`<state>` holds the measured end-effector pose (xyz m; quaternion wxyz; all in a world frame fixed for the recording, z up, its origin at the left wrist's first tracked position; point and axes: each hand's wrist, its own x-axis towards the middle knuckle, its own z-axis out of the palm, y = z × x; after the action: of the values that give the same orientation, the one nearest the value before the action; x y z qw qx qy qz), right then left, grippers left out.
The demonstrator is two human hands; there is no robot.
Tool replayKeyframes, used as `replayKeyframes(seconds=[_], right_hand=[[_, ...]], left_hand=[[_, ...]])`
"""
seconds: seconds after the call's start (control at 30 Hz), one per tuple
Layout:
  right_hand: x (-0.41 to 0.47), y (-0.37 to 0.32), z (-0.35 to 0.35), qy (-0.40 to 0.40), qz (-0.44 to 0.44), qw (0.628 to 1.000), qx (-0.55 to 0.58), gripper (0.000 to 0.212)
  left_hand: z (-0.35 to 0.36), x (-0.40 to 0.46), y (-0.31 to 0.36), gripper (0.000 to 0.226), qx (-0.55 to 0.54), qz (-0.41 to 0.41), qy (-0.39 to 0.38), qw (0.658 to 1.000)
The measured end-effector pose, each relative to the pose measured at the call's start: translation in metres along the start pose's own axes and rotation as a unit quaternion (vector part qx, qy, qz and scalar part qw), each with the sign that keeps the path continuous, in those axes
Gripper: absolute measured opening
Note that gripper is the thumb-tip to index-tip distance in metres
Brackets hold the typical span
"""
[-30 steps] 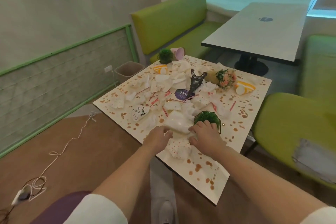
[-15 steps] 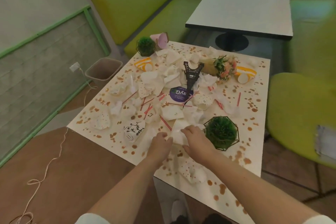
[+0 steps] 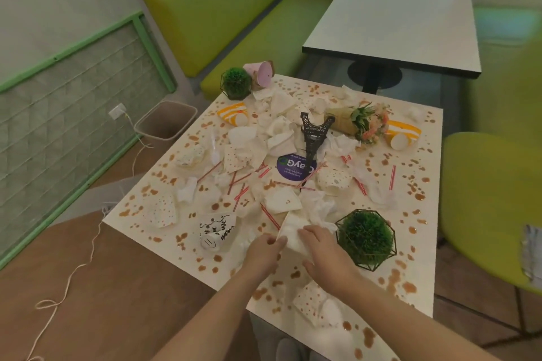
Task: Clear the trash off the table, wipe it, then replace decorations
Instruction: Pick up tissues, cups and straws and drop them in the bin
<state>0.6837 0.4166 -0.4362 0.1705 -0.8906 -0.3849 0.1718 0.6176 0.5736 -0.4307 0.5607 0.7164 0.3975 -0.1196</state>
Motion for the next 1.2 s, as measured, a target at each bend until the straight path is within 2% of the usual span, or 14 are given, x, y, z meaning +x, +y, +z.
replayKeyframes(seconds=[0.17, 0.33, 0.43, 0.6, 0.7, 0.8, 0.9, 1.0, 1.1, 1.2], right_hand=[[-0.001, 0.000, -0.001, 0.064, -0.011, 0.997, 0.043, 0.051], [0.002, -0.015, -0.021, 0.147, 0.007, 0.974, 0.170, 0.032], [0.011, -0.023, -0.037, 0.188, 0.041, 0.944, 0.267, 0.022], [0.026, -0.036, -0.062, 0.240, 0.084, 0.884, 0.392, 0.017], [0.043, -0.043, -0.075, 0.245, 0.111, 0.853, 0.448, 0.011], [0.068, -0.055, -0.080, 0.232, 0.153, 0.811, 0.515, 0.008], [0.100, -0.076, -0.075, 0.208, 0.195, 0.742, 0.607, 0.012], [0.134, -0.103, -0.066, 0.210, 0.218, 0.694, 0.653, 0.021], [0.165, -0.132, -0.061, 0.225, 0.227, 0.673, 0.668, 0.020], [0.207, -0.168, -0.052, 0.238, 0.237, 0.667, 0.665, 0.022]], left_hand=[[-0.012, -0.011, 0.017, 0.029, -0.082, 0.047, 0.040, 0.995], [-0.021, -0.022, 0.046, 0.028, -0.130, 0.114, 0.088, 0.981], [-0.023, -0.023, 0.057, 0.020, -0.114, 0.158, 0.105, 0.975], [-0.032, -0.020, 0.064, 0.041, -0.068, 0.220, 0.132, 0.964], [-0.046, -0.013, 0.067, 0.056, -0.045, 0.212, 0.154, 0.964], [-0.061, 0.003, 0.072, 0.069, -0.077, 0.178, 0.166, 0.967], [-0.089, 0.025, 0.078, 0.068, -0.134, 0.142, 0.141, 0.970], [-0.128, 0.039, 0.082, 0.046, -0.175, 0.154, 0.078, 0.969], [-0.168, 0.050, 0.090, 0.035, -0.167, 0.160, 0.043, 0.972], [-0.214, 0.068, 0.093, 0.041, -0.166, 0.167, 0.007, 0.972]])
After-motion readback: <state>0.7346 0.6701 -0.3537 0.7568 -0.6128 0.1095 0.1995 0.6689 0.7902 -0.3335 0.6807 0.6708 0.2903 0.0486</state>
